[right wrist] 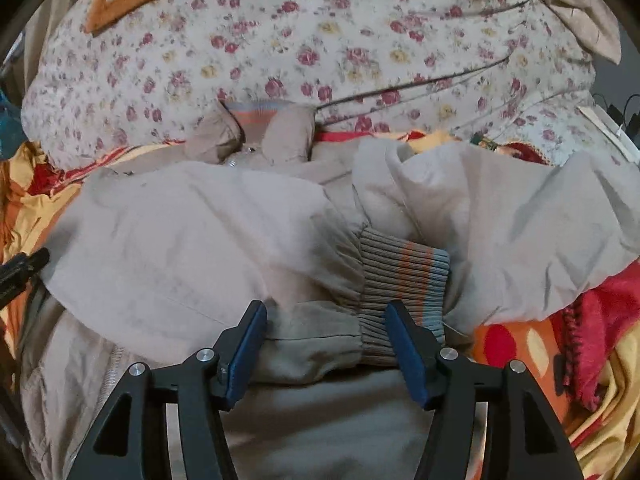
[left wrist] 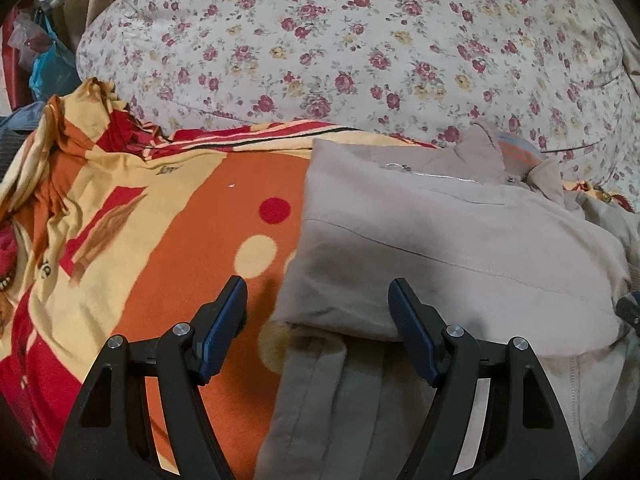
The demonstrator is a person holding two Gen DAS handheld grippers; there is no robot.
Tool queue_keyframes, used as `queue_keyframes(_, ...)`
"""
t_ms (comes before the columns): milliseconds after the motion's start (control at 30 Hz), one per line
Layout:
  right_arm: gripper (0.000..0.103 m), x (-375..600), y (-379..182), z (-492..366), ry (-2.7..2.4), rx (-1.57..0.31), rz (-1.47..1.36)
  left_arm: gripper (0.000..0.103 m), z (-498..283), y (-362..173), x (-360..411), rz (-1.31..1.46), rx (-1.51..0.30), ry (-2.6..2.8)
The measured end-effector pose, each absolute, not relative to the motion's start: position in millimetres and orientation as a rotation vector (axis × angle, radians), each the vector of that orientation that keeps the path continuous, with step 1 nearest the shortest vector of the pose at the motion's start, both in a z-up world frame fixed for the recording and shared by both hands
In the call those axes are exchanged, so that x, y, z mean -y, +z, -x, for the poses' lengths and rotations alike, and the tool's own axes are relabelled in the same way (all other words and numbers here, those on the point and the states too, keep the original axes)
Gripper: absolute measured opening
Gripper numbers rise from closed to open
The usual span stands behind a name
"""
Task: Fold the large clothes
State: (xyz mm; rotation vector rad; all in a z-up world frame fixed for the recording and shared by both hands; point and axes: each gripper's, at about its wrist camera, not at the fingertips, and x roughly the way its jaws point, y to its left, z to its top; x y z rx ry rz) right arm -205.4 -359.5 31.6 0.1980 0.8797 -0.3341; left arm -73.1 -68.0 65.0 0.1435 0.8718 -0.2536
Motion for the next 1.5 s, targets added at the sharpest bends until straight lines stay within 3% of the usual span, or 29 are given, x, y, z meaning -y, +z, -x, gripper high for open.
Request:
queue_keyframes(167, 0.078, 368.2, 46.8, 232.3, -0.293, -0.820, -0.274, 0.074, 69.5, 70.0, 68.3, -0.056, -0.882, -0.350)
queue_keyframes(600, 0.078, 456.6, 73.2, 323.7, -0.463, -0.694, -0.443, 0.085, 60.9, 38.0, 85.2, -0.120, -0.955, -0.337)
queue_keyframes(867, 0.079, 546.4, 111.9, 370.6, -0.694, -0.494, -0.635, 0.089, 60.6, 35.5, 87.7, -0.158, -0.952, -0.336)
queue_keyframes(1033, 0.083, 563.7, 145.3, 371.5, -0.920, -0.571, -0.362, 0.089, 60.5, 35.7, 87.5, -0.156, -0.953, -0.338)
queue_keyframes(1233, 0.083, 597.4, 134.8, 367.2, -0.926, -0.713, -0.277, 0.089, 60.3, 35.5, 89.1, -0.158, -0.953, -0.336)
queue_keyframes(1300, 0.081, 605.5, 126.4, 364.1, -0.897, -0.723, -0.272, 0.089, 60.3, 35.5, 89.1, -0.160, -0.953, -0.336)
queue_keyframes(1333, 0.075, 610.1, 121.2, 359.9, -0.869, -0.725, -0.275, 0.090, 60.2, 35.4, 89.2, -0.161, -0.953, -0.335)
queue_keyframes(1400, 0.050, 615.9, 111.6, 352.5, -0.825, -0.749, -0.281, 0.090, 59.5, 35.0, 89.5, -0.160, -0.954, -0.334)
queue_keyframes(1433, 0.032, 620.8, 103.7, 346.0, -0.784, -0.779, -0.289, 0.090, 59.3, 35.1, 89.6, -0.158, -0.955, -0.334)
queue_keyframes(1500, 0.022, 619.4, 96.4, 340.0, -0.765, -0.798, -0.274, 0.090, 59.0, 35.3, 89.1, -0.156, -0.956, -0.335)
